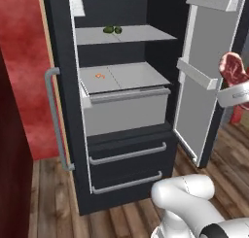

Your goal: Transport the steak and avocado to the fridge. Place the steak on the rack containing meat and place the avocado on the rack containing the vegetable, ensuring meats and vegetables are on different racks.

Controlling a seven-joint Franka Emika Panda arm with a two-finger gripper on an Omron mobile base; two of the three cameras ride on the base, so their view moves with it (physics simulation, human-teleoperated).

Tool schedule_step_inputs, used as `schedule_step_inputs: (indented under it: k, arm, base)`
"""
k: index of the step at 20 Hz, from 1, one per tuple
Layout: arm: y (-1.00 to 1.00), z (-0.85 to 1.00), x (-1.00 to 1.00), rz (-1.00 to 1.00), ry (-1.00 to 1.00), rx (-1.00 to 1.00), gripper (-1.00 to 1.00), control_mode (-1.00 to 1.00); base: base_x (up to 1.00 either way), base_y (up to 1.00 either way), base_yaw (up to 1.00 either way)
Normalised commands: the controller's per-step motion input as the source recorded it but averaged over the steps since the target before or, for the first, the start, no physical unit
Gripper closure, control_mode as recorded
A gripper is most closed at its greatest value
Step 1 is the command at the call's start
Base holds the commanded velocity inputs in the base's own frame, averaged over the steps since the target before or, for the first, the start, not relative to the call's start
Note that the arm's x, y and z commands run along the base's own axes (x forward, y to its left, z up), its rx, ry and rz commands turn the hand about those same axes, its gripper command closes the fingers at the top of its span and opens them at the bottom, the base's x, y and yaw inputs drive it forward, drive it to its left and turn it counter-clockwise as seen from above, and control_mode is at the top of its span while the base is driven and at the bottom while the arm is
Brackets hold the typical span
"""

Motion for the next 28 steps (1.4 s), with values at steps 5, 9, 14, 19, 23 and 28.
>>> schedule_step_inputs:
  k: [5,9,14,19,23,28]
  arm:
    - [0.00,0.00,0.00,0.00,0.00,0.00,1.00,1.00]
    - [0.00,0.00,0.00,0.00,0.00,0.00,1.00,1.00]
    - [0.00,0.00,0.00,0.00,0.00,0.00,1.00,1.00]
    - [0.00,0.00,0.00,0.00,0.00,0.00,1.00,1.00]
    - [0.00,0.00,0.00,0.00,0.00,0.00,1.00,1.00]
    - [0.00,0.00,0.00,0.00,0.00,0.00,1.00,1.00]
  base:
    - [1.00,0.12,0.01]
    - [1.00,0.26,0.00]
    - [0.99,0.21,0.00]
    - [0.73,0.13,0.00]
    - [0.30,0.04,0.04]
    - [0.09,0.00,0.23]
